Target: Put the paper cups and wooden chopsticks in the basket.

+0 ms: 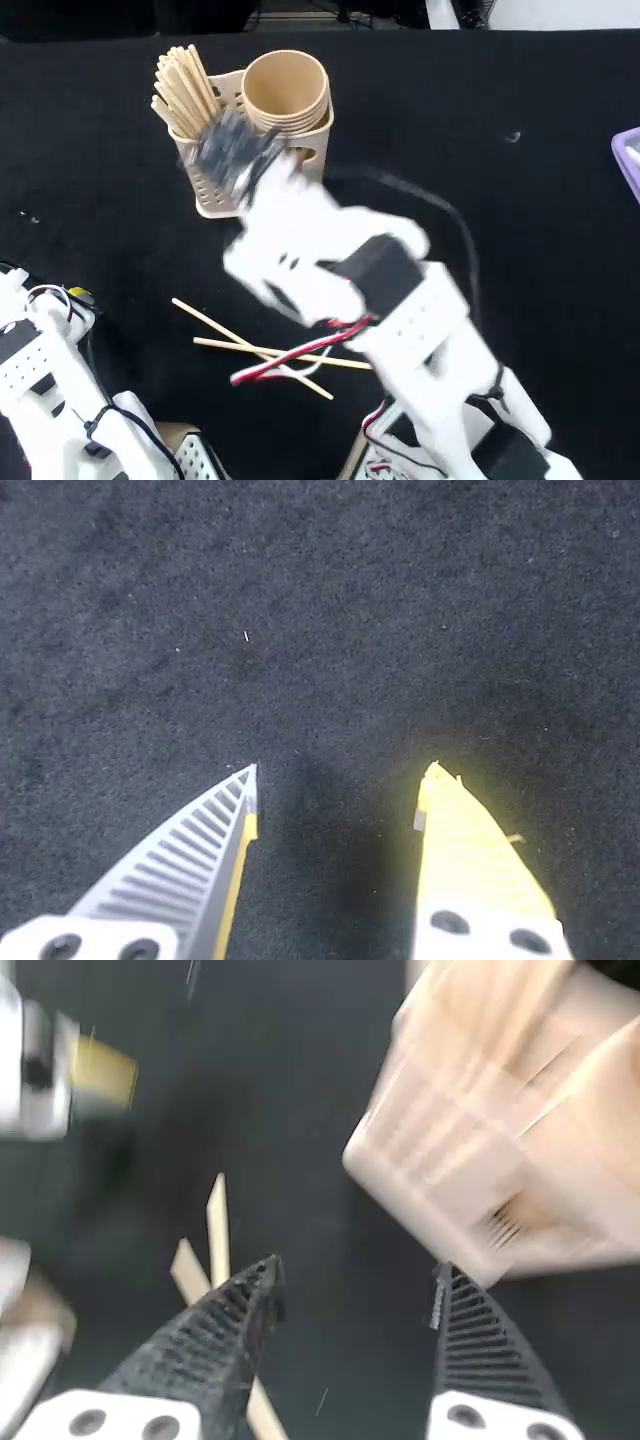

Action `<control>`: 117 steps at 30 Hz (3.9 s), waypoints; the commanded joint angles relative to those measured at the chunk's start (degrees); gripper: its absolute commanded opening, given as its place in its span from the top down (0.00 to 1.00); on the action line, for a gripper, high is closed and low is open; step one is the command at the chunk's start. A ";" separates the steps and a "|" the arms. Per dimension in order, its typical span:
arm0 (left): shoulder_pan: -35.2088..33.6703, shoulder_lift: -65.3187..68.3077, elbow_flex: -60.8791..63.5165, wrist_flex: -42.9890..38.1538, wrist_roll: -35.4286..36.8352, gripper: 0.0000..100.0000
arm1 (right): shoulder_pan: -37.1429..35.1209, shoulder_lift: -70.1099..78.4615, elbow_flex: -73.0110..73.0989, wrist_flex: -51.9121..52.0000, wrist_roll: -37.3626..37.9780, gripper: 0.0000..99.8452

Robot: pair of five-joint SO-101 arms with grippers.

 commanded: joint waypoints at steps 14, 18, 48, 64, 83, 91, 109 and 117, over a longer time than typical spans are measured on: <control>0.48 -0.62 -2.86 -0.70 0.09 0.74 | -17.14 10.15 43.74 -33.05 -0.53 0.73; 0.40 -0.62 -2.86 -0.70 0.09 0.74 | -15.38 17.45 41.27 -38.07 -0.09 0.73; 0.48 -0.70 -2.86 -0.62 0.09 0.74 | 6.77 -17.63 22.90 -35.87 6.77 0.99; 0.57 -0.70 -2.86 -0.53 0.09 0.74 | 9.14 5.49 -0.31 -77.80 0.79 0.99; 0.66 -0.70 -2.86 -0.62 0.09 0.74 | 11.34 29.14 -4.97 -77.10 0.79 0.94; 0.66 -0.70 -2.86 -0.44 0.09 0.74 | 11.43 15.87 -9.63 -59.52 0.70 0.78; 10.15 -16.35 -5.49 9.85 -0.09 0.94 | 37.80 -32.92 26.15 -22.33 1.23 0.97; 27.56 -42.99 2.51 17.58 -8.00 0.93 | 44.92 -56.22 52.70 -19.08 0.70 0.97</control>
